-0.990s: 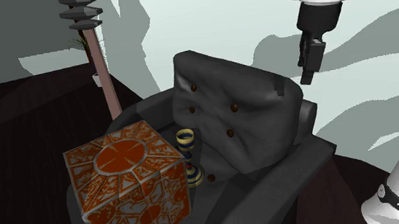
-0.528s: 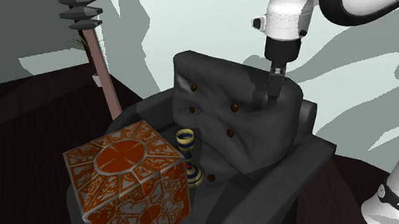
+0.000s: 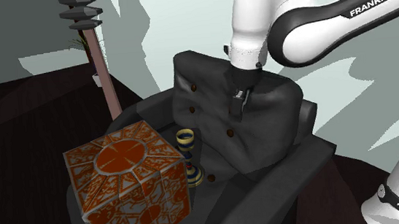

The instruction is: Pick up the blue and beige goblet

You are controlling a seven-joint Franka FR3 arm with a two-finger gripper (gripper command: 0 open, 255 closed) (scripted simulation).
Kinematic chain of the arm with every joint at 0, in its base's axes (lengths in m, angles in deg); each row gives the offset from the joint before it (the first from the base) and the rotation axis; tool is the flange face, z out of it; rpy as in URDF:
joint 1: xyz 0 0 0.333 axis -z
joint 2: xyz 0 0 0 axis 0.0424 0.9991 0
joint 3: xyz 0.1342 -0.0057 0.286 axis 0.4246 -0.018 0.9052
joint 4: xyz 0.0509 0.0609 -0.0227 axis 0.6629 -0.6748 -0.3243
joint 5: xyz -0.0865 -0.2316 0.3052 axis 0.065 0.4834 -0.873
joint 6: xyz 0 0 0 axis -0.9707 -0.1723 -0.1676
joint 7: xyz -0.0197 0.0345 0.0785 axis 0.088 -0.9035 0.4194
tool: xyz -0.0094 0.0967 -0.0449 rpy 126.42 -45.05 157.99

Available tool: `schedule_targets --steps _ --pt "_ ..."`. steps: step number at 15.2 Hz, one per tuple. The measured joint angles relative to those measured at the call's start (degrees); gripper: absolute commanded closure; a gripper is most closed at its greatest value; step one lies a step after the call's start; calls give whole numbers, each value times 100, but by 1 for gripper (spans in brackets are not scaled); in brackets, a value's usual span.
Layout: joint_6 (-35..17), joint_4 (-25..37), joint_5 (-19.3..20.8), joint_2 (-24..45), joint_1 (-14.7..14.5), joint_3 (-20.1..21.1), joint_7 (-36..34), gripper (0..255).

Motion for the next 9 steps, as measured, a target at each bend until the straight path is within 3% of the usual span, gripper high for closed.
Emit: schedule_targets --steps 9 --pt "-1121 1016 744 2036 196 170 -1150 0"
